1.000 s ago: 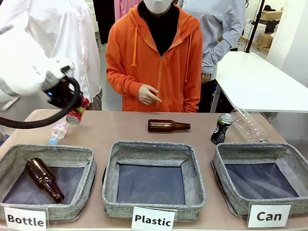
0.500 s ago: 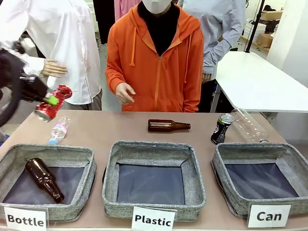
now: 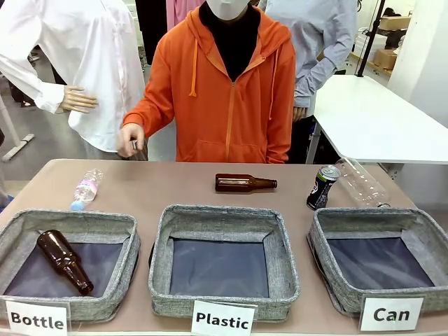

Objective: Sort the can waste into the basket.
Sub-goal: Pick up the can waste from the table and place it in the right Fabric basket.

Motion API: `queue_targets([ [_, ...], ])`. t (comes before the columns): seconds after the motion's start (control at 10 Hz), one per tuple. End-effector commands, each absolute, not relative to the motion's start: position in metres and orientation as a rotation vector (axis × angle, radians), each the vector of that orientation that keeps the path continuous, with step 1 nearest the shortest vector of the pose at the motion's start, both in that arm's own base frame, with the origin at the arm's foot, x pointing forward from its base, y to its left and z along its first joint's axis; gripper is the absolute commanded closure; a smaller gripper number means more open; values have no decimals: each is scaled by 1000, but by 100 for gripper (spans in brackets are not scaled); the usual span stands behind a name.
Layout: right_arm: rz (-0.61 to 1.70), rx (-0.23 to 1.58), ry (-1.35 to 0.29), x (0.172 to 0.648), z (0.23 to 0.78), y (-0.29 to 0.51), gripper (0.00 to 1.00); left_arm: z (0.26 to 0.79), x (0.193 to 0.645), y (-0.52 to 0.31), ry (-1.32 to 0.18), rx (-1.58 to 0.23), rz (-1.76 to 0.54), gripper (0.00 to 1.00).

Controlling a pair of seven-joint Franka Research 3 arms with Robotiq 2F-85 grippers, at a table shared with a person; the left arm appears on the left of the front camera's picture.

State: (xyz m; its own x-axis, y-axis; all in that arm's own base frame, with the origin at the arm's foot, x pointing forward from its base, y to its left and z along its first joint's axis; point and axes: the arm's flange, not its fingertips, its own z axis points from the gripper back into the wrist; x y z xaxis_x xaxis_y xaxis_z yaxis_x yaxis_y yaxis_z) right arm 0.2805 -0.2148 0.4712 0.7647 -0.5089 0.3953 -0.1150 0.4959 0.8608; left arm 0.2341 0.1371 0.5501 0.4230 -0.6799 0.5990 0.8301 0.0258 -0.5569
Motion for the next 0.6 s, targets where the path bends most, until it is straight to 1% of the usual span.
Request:
queue_targets([
  [0.0,-243,1055,-721,282,472,-216,0,544,249,173,-255,-1011,-1322,100],
  [0.1,-243,1055,-721,282,472,-216,0,542,257,172,-361,-1030,-1171,100],
  [0.2,-243,1055,-721,282,472,-216,0,551,228,156,-195,-1004,-1272,100],
  [0.4,-243,1055,-721,282,472,-216,0,551,228,156,-195,-1004,-1272,100],
  [0.5,-243,1055,-721,282,472,-216,0,546,235,167,-224,-1002,-1254,75],
])
